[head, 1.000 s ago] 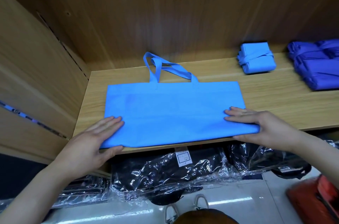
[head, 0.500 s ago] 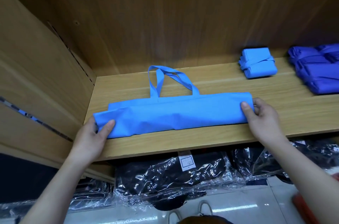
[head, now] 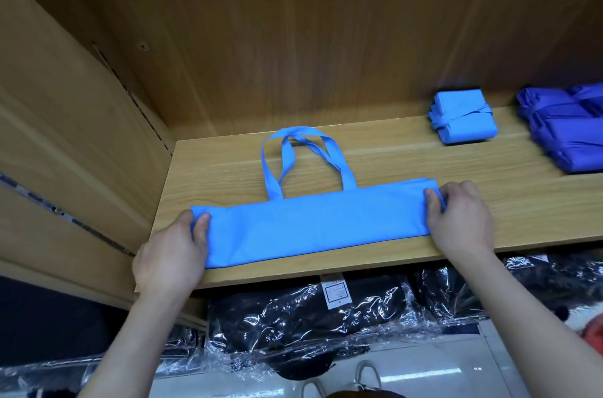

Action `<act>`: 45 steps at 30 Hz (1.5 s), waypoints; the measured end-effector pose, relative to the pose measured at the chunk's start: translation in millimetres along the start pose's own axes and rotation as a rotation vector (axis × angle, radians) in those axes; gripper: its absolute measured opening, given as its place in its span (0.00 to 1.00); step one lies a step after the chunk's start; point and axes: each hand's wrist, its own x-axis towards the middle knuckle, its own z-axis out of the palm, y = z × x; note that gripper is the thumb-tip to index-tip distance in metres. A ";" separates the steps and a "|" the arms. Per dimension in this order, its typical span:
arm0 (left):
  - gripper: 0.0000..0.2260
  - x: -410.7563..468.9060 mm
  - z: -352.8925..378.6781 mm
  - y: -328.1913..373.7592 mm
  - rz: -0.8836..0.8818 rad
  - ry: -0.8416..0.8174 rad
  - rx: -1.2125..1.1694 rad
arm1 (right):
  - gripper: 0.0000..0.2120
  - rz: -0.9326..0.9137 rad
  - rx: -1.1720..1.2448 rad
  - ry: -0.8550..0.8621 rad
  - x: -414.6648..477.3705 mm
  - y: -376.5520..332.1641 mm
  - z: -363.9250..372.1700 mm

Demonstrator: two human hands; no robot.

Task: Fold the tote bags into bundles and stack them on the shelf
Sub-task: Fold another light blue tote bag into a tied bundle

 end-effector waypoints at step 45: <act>0.11 -50.4 -70.9 7.3 0.682 -0.008 -0.833 | 0.18 -0.468 0.585 -0.602 -85.3 -82.4 11.1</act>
